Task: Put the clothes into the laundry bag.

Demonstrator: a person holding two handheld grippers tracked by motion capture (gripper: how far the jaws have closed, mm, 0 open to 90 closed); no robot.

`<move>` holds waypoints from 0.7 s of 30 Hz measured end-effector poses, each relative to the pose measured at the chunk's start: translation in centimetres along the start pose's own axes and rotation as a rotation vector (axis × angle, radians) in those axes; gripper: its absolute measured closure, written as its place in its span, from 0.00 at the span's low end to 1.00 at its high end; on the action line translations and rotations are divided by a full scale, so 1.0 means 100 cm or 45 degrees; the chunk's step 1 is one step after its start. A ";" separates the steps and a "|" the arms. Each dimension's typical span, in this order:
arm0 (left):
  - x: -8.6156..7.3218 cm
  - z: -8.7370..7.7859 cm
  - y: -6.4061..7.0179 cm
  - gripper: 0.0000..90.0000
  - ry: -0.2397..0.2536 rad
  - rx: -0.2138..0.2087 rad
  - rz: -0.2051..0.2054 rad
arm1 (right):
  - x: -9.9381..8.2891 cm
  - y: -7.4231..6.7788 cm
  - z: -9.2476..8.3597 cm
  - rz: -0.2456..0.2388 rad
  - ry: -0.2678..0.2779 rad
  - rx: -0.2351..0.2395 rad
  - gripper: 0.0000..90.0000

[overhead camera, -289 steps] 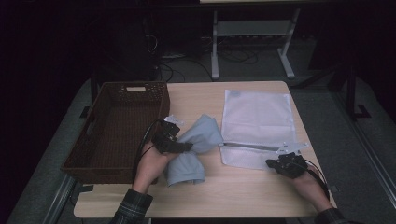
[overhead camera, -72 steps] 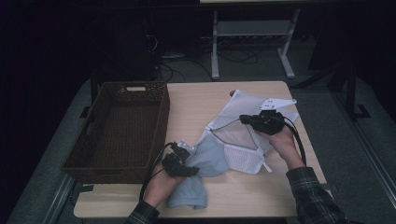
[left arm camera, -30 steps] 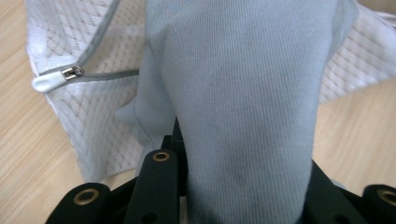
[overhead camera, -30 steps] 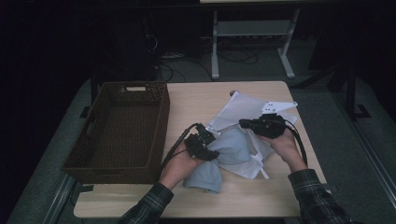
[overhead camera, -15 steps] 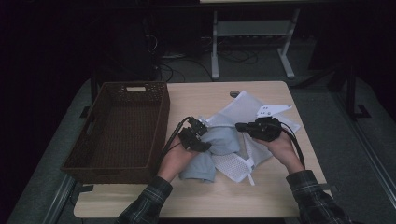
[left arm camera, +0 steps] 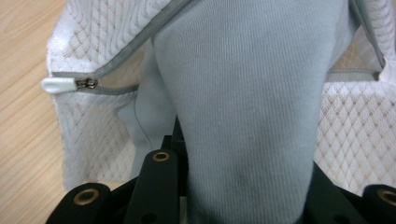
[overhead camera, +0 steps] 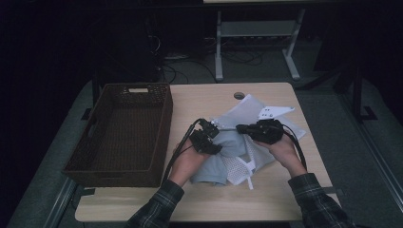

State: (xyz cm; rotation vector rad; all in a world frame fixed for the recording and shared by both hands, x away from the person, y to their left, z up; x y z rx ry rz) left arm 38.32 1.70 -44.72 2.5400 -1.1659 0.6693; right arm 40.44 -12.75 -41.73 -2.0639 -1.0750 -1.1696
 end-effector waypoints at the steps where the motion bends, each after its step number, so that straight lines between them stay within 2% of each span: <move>1: 0.001 0.001 0.000 0.78 0.000 0.002 0.002 | 0.000 0.000 0.000 -0.002 0.001 0.000 0.99; 9: 0.011 0.014 0.003 0.78 0.010 -0.006 -0.053 | 0.001 -0.001 -0.001 -0.003 0.008 0.002 0.99; 18: 0.017 0.020 -0.014 0.78 0.046 0.017 -0.147 | 0.001 -0.001 -0.002 -0.003 0.006 0.005 0.99; 21: 0.020 0.022 -0.012 0.78 0.053 0.015 -0.155 | 0.001 -0.001 -0.001 -0.005 0.004 0.003 0.99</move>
Point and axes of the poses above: each handheld gripper's, and its own axes: z roughly forward along the jaws, x roughly out of its top, y roughly to its right, the point moved 7 cm from there along z, roughly forward along the jaws, and after that the axes turned 1 degree about -y, right-handed, at the moved point
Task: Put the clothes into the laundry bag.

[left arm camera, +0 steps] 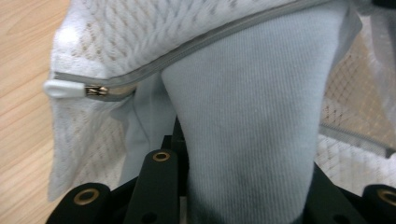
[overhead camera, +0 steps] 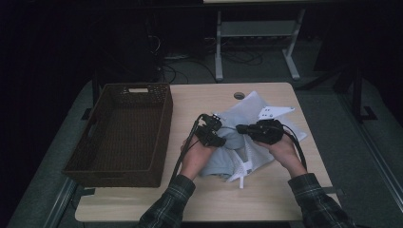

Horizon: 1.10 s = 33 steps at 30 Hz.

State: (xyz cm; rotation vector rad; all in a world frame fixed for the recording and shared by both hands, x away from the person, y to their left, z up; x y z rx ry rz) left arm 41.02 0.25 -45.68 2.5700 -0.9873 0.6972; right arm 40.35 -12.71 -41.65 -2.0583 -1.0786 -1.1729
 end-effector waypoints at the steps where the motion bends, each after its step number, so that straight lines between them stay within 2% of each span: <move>1: 0.001 0.001 0.002 0.78 0.004 -0.001 0.001 | 0.000 0.000 0.000 -0.001 -0.001 0.000 0.99; 4: 0.003 0.003 0.007 0.78 0.017 0.002 0.015 | 0.000 0.000 0.000 0.002 0.003 -0.002 0.99; 12: 0.008 0.017 0.018 0.78 0.064 -0.030 -0.020 | 0.002 -0.001 -0.001 0.014 0.021 0.012 0.99; 17: 0.011 0.029 0.027 0.75 0.109 -0.094 -0.041 | 0.002 -0.001 -0.003 0.016 0.023 0.007 0.99; 21: 0.011 0.034 0.030 0.69 0.128 -0.132 -0.053 | 0.002 0.002 -0.005 0.024 0.025 0.000 0.99; 26: 0.012 0.034 0.029 0.55 0.151 -0.167 -0.051 | 0.001 0.003 -0.006 0.026 0.027 -0.002 0.99; 30: 0.012 0.027 0.029 0.46 0.165 -0.157 -0.009 | 0.001 0.003 -0.006 0.023 0.023 -0.002 0.99; 33: 0.011 0.018 0.027 0.42 0.169 -0.155 0.000 | 0.000 0.004 -0.006 0.026 0.024 -0.006 0.99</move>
Point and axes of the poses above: each handheld gripper's, and its own axes: z roughly forward along the jaws, x roughly out of its top, y roughly to its right, the point moved 7 cm from there along z, roughly forward along the jaws, and after that the axes turned 1 degree about -y, right-handed, at the moved point
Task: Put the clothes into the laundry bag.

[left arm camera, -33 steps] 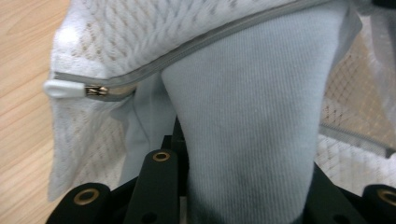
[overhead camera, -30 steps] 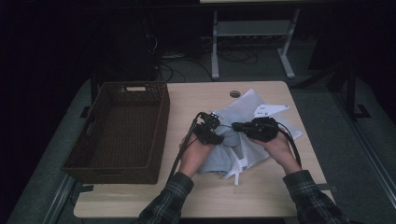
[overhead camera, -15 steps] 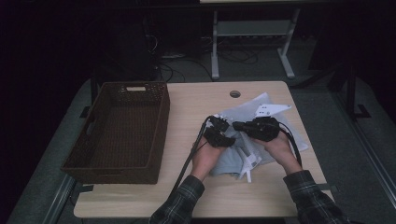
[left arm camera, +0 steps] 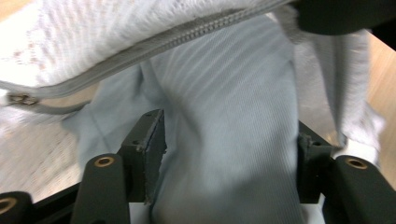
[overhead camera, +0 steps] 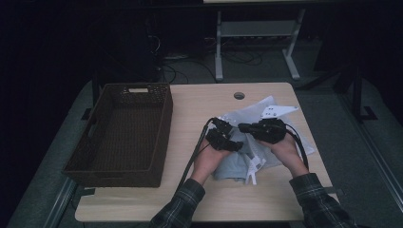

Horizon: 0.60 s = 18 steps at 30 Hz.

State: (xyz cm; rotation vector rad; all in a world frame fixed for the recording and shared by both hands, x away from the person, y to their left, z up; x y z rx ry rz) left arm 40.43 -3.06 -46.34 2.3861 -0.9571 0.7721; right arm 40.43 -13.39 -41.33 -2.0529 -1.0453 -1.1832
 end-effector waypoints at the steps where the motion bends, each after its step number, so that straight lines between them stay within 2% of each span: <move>1: 0.000 -0.004 0.000 0.41 0.001 -0.001 0.003 | 0.000 0.000 0.000 0.003 0.000 -0.002 0.99; 5: -0.002 -0.023 -0.004 0.40 0.004 0.020 0.043 | 0.000 0.001 0.000 0.006 0.000 -0.001 0.99; 9: -0.003 -0.042 -0.017 0.42 0.041 0.055 0.039 | 0.000 0.001 0.000 0.003 0.000 -0.003 0.99; 13: -0.005 -0.050 -0.041 0.44 0.044 0.135 0.011 | -0.001 0.001 0.000 0.005 -0.003 -0.005 0.99; 16: -0.007 -0.049 -0.061 0.44 0.017 0.185 -0.006 | -0.001 0.001 0.001 0.002 -0.005 -0.006 0.99; 18: -0.008 -0.045 -0.071 0.44 0.004 0.199 -0.027 | -0.001 0.001 0.001 0.001 -0.005 -0.004 0.99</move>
Point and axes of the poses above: each handheld gripper's, and its own axes: z roughly forward along the jaws, x roughly out of its top, y roughly to its right, the point moved 7 cm from there along z, roughly forward along the jaws, and after that the axes turned 1 degree about -y, right-handed, at the moved point
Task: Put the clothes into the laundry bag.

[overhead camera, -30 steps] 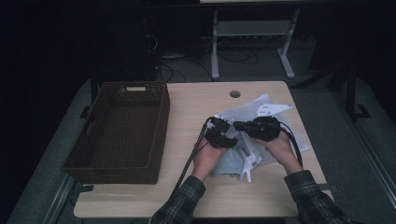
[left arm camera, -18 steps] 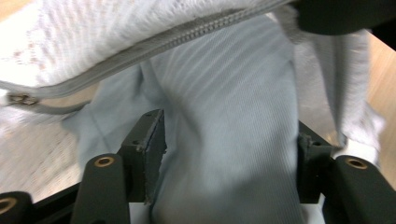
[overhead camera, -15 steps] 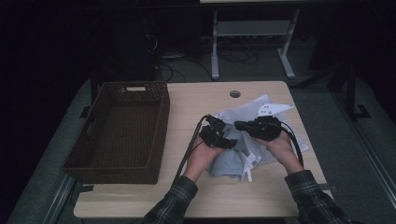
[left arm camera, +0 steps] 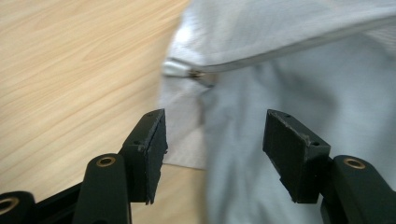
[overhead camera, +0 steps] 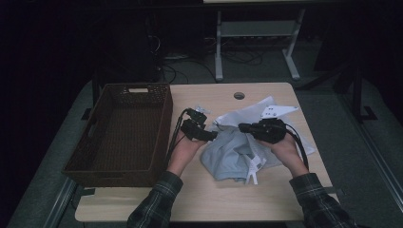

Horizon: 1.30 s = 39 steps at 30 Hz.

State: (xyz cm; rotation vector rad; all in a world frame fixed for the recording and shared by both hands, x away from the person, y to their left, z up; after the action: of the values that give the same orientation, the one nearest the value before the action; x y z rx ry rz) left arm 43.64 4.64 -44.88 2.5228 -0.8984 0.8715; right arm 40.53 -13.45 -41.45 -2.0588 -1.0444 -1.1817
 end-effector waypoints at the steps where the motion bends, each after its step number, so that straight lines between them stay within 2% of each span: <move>1: 0.000 0.004 -0.005 0.44 -0.006 0.011 -0.008 | 0.000 0.000 0.000 0.000 0.001 0.001 0.99; 7: -0.004 0.027 -0.019 0.44 -0.059 0.029 -0.011 | 0.000 0.002 -0.002 0.004 0.004 0.001 0.99; 10: -0.006 0.037 -0.024 0.44 -0.072 0.020 -0.021 | 0.000 0.002 -0.002 0.001 0.004 0.000 0.99; 16: -0.010 0.047 -0.030 0.50 -0.090 0.007 -0.028 | 0.000 0.003 -0.002 0.002 0.006 0.004 0.99; 19: -0.013 0.051 -0.030 0.60 -0.114 -0.013 -0.025 | -0.001 0.002 -0.001 0.003 0.004 0.007 0.99; 22: -0.017 0.055 -0.027 0.80 -0.154 -0.035 0.004 | -0.001 0.002 -0.002 0.002 0.003 0.007 0.99; 24: -0.018 0.054 -0.026 0.91 -0.168 -0.042 0.013 | -0.001 0.002 -0.002 0.003 0.005 0.007 0.99; 26: -0.019 0.052 -0.025 0.97 -0.174 -0.053 0.014 | -0.001 0.003 -0.002 0.000 0.005 0.006 0.99; 33: -0.023 0.039 -0.022 0.98 -0.177 -0.047 -0.001 | -0.001 0.003 -0.003 0.003 0.002 0.006 0.99; 39: -0.033 0.027 -0.010 0.98 -0.168 -0.065 0.009 | -0.002 0.003 -0.003 0.001 -0.003 0.005 0.99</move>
State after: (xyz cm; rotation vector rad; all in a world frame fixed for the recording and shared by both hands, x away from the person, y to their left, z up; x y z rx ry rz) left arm 43.48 5.62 -49.10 2.5585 -0.9573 0.6821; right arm 40.63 -13.91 -41.54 -2.0578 -1.0463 -1.1760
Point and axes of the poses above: each handheld gripper's, and its own axes: z roughly forward along the jaws, x roughly out of its top, y roughly to its right, the point moved 7 cm from there along z, roughly forward along the jaws, and after that the axes turned 1 degree about -y, right-handed, at the moved point
